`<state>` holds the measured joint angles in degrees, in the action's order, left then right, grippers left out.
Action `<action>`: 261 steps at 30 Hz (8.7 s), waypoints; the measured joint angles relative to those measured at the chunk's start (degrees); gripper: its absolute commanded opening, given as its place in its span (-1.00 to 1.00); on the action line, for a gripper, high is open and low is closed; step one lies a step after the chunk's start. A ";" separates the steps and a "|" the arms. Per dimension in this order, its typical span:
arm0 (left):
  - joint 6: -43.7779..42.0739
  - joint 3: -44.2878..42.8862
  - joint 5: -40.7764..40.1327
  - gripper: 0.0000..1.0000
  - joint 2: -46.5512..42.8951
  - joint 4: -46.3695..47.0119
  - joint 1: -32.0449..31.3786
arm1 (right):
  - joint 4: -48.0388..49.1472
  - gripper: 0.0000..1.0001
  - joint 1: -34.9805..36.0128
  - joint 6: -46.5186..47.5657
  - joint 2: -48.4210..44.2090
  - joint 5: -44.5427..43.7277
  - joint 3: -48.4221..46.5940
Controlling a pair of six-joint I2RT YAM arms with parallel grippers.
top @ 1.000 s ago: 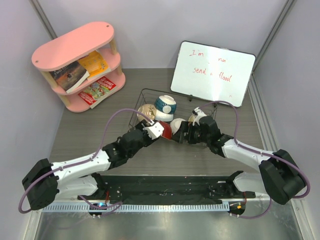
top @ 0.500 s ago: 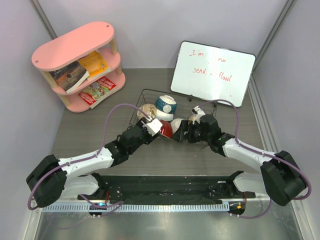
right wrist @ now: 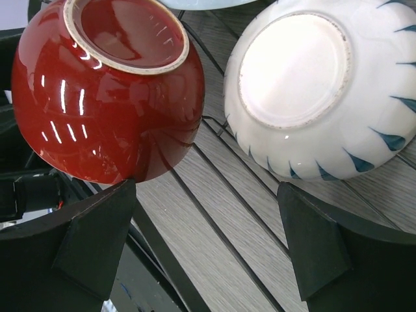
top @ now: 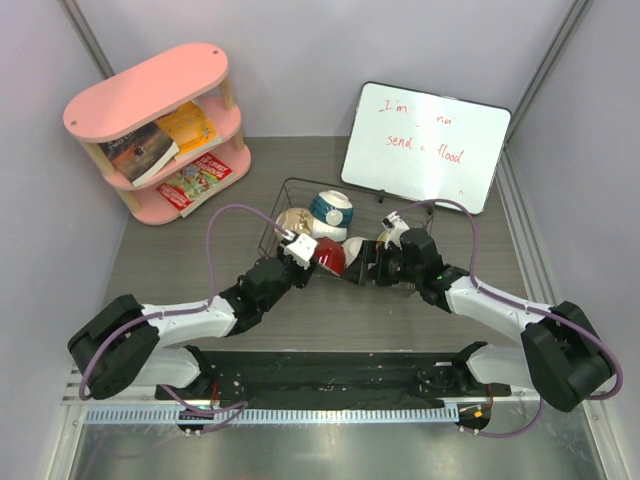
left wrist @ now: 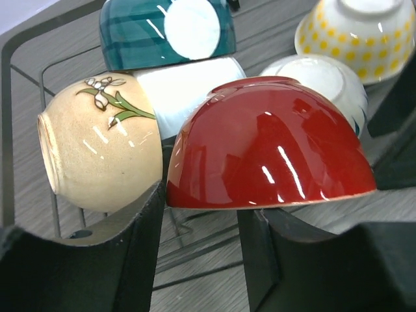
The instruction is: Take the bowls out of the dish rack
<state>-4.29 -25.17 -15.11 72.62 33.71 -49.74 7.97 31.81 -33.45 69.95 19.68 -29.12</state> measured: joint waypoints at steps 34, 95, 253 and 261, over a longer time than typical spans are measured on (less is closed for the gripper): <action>7.04 -3.82 3.13 -1.00 -2.95 -8.24 0.74 | 2.73 0.98 0.15 -1.60 1.25 4.31 0.55; 12.68 -17.11 8.96 -1.00 1.14 -26.93 -0.61 | -18.69 1.00 2.19 -1.18 -10.43 5.53 -6.32; 36.72 -47.36 -53.05 0.29 33.66 -89.53 -14.08 | -23.47 0.99 -6.29 3.15 -14.25 -1.46 -4.72; 37.35 -47.36 -56.68 0.29 33.64 -89.53 -13.97 | -23.45 0.99 -6.45 3.15 -14.21 -1.05 -4.72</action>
<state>33.06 -72.53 -71.79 106.26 -55.81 -63.70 -15.49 25.36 -30.30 55.75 18.63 -33.85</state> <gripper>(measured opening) 0.646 0.996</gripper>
